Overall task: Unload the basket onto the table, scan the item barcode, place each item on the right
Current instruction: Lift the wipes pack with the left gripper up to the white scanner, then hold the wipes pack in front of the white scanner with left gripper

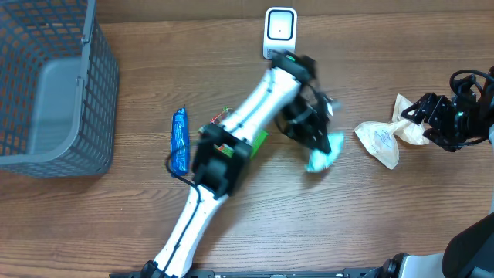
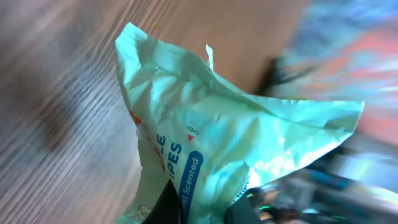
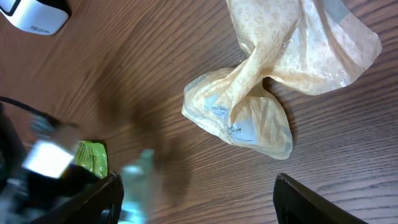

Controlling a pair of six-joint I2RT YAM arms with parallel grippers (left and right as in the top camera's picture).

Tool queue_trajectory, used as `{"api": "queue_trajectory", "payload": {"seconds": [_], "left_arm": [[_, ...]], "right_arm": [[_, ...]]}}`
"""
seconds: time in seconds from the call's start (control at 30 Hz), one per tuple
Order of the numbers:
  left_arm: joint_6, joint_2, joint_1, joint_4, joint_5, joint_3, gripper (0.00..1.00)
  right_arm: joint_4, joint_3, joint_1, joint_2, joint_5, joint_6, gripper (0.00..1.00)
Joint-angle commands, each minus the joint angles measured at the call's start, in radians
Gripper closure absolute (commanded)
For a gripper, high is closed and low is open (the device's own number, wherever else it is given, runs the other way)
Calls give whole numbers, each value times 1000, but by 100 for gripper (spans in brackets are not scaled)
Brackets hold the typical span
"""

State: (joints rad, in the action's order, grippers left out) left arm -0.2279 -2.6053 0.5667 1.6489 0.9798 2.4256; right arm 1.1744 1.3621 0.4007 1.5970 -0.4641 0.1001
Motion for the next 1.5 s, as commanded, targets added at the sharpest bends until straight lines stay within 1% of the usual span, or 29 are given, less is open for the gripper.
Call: {"api": "queue_trajectory", "payload": {"seconds": [0.0,0.13,0.17,0.2,0.33,0.47,0.63,0.73,0.8,0.83,0.97,1.1,1.17,1.23,1.47], "left_arm": [[-152,12,-80,34,367,-5,96],[-158,12,-142,41,574,-5,96],[-143,12,-151,41,603,-5,96],[-105,13,-161,39,601,0,96],[-31,29,-174,42,602,8,96],[14,56,-175,41,602,50,96],[100,78,-200,36,602,225,96],[193,82,-227,-4,602,366,96],[280,82,-248,-53,601,462,96],[344,82,-261,-89,601,509,96],[557,82,-296,-212,601,616,96],[747,82,-332,-357,601,666,96],[803,82,-346,-404,601,673,96],[832,82,-358,-429,601,674,96],[834,82,-364,-459,601,674,96]], "right_arm": [[-2,-3,5,-8,-2,-22,22],[-2,-4,5,-8,-2,-23,22],[-2,-4,5,-8,-2,-22,22],[-2,-3,5,-8,-2,-22,22],[-2,-4,5,-8,-2,-23,23],[-2,-3,5,-8,-2,-22,23],[-2,-3,5,-8,-2,-23,22],[-1,-3,5,-8,-2,-22,23],[-2,-4,5,-8,-2,-23,23],[-1,-4,5,-8,-2,-23,22],[-1,-4,5,-8,-2,-23,23],[-1,-4,5,-8,-2,-22,23],[-1,-4,5,-8,-1,-23,23],[-1,-4,5,-8,-2,-23,23],[-1,-4,5,-8,-1,-23,23]]}}
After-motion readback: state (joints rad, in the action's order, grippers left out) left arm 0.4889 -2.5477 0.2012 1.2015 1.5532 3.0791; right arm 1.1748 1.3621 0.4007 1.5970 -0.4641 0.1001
